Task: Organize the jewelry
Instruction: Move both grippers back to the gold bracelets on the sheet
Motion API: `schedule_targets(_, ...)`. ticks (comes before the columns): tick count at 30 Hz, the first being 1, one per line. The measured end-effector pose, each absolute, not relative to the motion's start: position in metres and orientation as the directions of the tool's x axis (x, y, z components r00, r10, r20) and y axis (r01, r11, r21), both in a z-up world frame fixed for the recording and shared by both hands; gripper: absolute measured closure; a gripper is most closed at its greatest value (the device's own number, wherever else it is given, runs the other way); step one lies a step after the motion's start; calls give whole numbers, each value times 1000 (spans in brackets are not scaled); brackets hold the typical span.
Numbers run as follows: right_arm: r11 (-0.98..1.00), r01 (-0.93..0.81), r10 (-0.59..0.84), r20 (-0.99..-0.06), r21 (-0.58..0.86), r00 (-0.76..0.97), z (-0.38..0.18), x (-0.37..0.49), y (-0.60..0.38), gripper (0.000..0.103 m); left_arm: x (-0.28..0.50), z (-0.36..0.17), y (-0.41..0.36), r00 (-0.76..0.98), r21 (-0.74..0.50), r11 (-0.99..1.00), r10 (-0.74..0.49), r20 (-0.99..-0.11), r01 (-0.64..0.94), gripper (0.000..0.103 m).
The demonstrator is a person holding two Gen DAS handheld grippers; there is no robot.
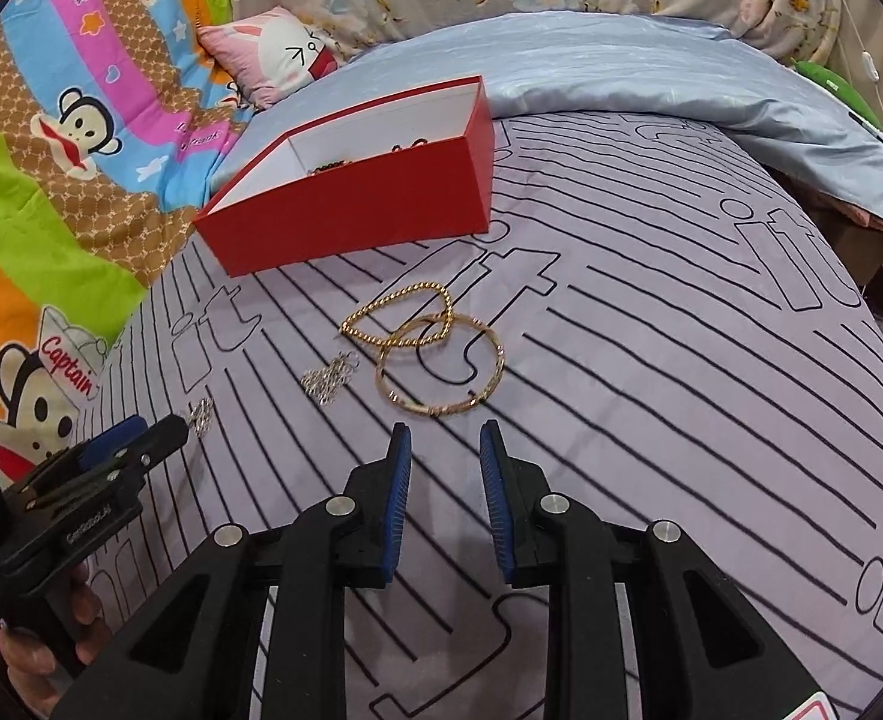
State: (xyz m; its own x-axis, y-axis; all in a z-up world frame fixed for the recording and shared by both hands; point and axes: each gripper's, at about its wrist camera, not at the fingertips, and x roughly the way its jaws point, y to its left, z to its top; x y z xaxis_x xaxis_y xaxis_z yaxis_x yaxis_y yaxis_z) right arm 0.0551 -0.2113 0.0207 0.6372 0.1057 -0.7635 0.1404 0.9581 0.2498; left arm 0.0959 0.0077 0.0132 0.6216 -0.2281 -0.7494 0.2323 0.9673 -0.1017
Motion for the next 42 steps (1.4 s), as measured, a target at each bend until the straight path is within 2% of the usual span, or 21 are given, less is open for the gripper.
schedule_targets(4,949,141,128,-753,281,645,23,68,-215,79,100,13,4,617,-101,967,-227,-754,232,51)
schedule_targets(11,960,144,90,-755,238,650,24,74,-211,79,112,16,-4,602,-121,964,-243,-761,236,51)
schedule_targets(32,952,189,58,-750,240,659,22,78,-236,79,161,9,-102,511,-160,920,-336,-791,357,52)
schedule_targets(39,950,187,66,-748,249,661,21,80,-238,78,158,4,-117,564,-48,926,-269,-781,375,61)
schedule_targets(42,950,188,66,-751,248,657,19,80,-238,78,156,3,-117,586,-16,929,-246,-772,369,76)
